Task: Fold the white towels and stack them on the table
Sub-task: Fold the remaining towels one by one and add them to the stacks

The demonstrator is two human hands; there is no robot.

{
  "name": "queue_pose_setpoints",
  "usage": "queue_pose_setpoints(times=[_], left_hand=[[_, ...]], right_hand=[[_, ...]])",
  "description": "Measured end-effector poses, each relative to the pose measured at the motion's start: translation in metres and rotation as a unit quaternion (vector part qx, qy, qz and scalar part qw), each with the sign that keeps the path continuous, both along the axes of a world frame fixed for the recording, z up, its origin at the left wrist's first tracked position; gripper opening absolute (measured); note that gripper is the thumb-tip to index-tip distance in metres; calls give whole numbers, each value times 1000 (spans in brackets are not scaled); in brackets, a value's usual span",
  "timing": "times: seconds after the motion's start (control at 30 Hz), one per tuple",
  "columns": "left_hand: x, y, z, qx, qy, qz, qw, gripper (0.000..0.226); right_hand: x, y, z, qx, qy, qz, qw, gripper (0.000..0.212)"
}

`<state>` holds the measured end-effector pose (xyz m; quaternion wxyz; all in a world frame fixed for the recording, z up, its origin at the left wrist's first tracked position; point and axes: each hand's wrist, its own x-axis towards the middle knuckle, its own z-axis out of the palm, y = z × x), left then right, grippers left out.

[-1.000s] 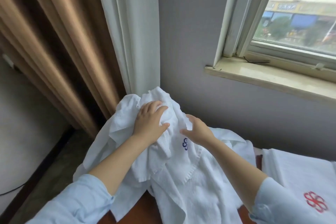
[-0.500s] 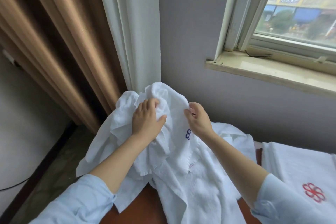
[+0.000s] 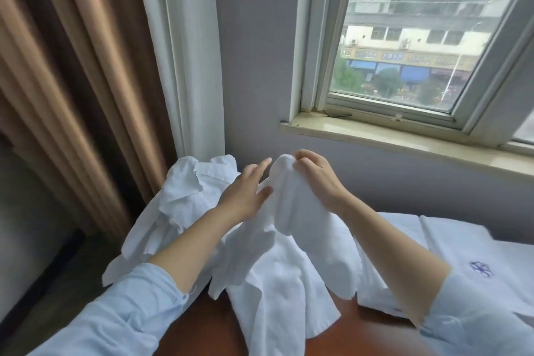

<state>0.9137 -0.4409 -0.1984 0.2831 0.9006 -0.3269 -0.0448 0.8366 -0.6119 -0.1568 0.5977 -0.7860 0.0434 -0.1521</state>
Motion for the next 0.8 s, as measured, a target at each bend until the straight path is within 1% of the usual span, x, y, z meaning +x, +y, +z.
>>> queue_pose_setpoints(times=[0.07, 0.13, 0.17, 0.23, 0.33, 0.4, 0.43, 0.5, 0.6, 0.67, 0.73, 0.8], left_hand=[[-16, -12, 0, -10, 24, -58, 998, 49], [-32, -23, -7, 27, 37, -97, 994, 32], [-41, -29, -12, 47, 44, -98, 993, 27], [-60, -40, -22, 55, 62, -88, 993, 21], [-87, -55, -32, 30, 45, -99, 994, 18], [-105, -63, -34, 11, 51, -110, 993, 12], [-114, -67, -34, 5, 52, -110, 993, 16], [-133, -76, -35, -7, 51, -102, 993, 23], [-166, -91, -34, -8, 55, -110, 992, 30], [-190, -101, -38, 10, 68, -129, 989, 25], [-214, -110, -45, 38, 71, -151, 985, 24], [-240, -119, -58, 80, 64, -170, 980, 29]], right_hand=[[-24, -8, 1, -21, 15, -11, 1000, 20], [-47, -17, -1, -47, 34, -17, 998, 20], [-59, -23, -3, -59, 43, -20, 997, 19], [-84, -36, -8, -84, 63, -35, 994, 16], [-121, -59, -14, -129, 96, -68, 985, 17], [-148, -74, -17, -155, 119, -84, 977, 20], [-161, -82, -19, -171, 129, -88, 973, 18], [-187, -98, -21, -211, 150, -98, 961, 6], [-219, -120, -24, -276, 169, -112, 939, 9], [-240, -133, -29, -319, 180, -109, 924, 10], [-265, -143, -39, -343, 198, -89, 914, 13], [-295, -153, -54, -364, 230, -60, 901, 16]])
